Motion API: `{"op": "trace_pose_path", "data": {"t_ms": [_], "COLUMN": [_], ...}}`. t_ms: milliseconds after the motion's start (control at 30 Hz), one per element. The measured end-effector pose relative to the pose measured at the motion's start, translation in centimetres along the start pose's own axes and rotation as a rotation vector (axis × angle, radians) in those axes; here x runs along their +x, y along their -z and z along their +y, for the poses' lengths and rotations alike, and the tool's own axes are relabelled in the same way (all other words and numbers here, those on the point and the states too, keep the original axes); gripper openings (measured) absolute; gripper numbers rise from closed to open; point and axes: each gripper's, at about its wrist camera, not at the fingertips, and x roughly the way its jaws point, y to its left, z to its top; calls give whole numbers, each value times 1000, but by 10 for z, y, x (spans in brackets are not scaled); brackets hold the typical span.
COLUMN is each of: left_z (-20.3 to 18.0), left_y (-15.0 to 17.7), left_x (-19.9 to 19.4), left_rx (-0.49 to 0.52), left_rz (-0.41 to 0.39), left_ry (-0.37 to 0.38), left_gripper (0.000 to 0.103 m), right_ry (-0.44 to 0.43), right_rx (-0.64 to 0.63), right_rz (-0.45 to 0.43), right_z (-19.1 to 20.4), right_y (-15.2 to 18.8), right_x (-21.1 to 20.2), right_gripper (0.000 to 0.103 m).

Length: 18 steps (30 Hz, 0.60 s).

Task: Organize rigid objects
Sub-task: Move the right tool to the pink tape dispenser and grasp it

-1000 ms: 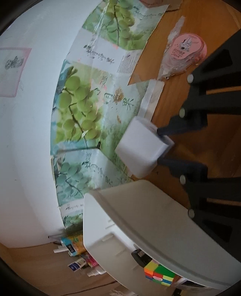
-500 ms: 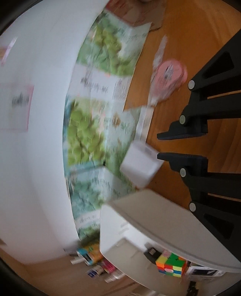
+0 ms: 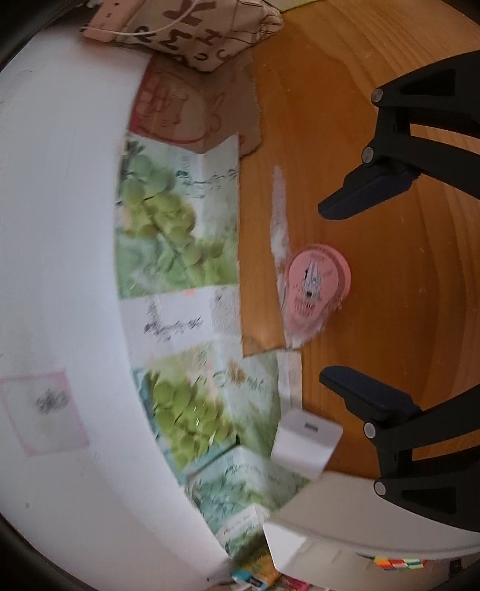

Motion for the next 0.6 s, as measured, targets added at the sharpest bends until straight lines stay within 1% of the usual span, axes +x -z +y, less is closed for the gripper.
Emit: {"op": "trace_pose_path", "data": {"t_ms": [133,233,433,500,533,600], "left_z": [-1,-2,-1,1,1,0], "left_y": [-3,-6,-8,-7,-7,-6], "left_x": [3,6,11,14,15,16], "left_rx": [-9,-22,-46,-48,-49,-51], "left_rz": [9,17,24,25,25,26], "left_ry": [-6,-9,-8,-9,-9,-9], "left_gripper": [36,36,36,36,36,36], "right_ry": [29,23,39,50,54,61], "right_rx": [-10,-8,-61,-80,-87,-103], "right_rz": [19,44,86,88,87,80], "right_z": [-2,-2,11,16,17,21], "right_y": [-4,-7,-6,-4,-4,-2], "right_x": [16,29,51,56,57,58], "right_gripper": [82,82,82,82,81,76]}}
